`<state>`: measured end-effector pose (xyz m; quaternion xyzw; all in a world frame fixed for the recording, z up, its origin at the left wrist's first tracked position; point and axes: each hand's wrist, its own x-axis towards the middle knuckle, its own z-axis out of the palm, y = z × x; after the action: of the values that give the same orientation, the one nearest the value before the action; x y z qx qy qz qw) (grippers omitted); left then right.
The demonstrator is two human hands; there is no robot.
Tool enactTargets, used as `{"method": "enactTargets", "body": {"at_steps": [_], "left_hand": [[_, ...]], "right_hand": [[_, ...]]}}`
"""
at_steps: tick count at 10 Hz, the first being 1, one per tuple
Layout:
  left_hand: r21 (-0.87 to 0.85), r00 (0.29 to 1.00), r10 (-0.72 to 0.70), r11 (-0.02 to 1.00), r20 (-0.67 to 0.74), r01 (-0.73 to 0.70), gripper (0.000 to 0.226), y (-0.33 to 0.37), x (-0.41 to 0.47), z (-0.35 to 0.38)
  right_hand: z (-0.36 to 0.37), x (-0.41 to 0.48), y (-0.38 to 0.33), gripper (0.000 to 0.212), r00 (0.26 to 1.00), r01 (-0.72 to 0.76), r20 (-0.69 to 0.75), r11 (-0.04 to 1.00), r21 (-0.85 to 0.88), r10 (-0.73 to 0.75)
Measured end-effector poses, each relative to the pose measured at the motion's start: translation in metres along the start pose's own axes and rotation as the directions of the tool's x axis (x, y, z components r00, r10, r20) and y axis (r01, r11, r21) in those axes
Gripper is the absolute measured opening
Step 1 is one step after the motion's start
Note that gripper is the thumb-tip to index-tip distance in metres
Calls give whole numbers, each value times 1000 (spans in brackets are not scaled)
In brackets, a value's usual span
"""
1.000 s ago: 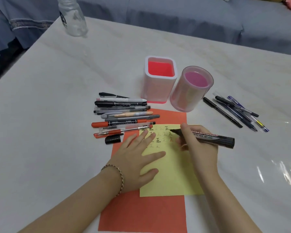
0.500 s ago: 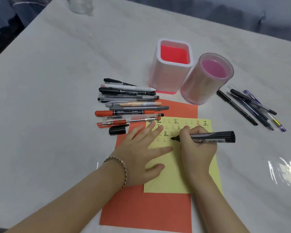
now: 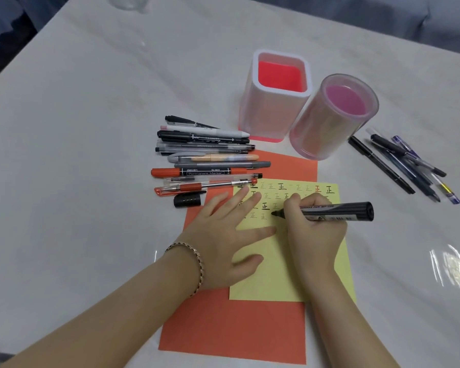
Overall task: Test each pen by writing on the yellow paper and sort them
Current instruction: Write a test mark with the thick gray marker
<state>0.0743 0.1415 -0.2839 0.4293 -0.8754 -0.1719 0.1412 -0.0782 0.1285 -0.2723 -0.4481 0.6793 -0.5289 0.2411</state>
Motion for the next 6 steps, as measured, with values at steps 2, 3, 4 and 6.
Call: {"method": "enactTargets", "body": {"at_steps": [2,3,4,6], "left_hand": [[5,1000,-3,1000,10,3,43,0,1,-1],[6,1000,-2,1000,8,2,43,0,1,-1],[3,1000,-1,1000,9,1,43,0,1,-1],[6,1000,-6,1000,15,6,43,0,1,-1]], "right_hand": [[1,0,2,35,1000,10,-5,1000,-21,-11],[0,0,3,30,999,1,-43,1000,-2,-2],[0,1,2,26,999,-21,-50,1000,8,21],[0,1,2,26,1000,-17,-14,1000,-3,17]]}}
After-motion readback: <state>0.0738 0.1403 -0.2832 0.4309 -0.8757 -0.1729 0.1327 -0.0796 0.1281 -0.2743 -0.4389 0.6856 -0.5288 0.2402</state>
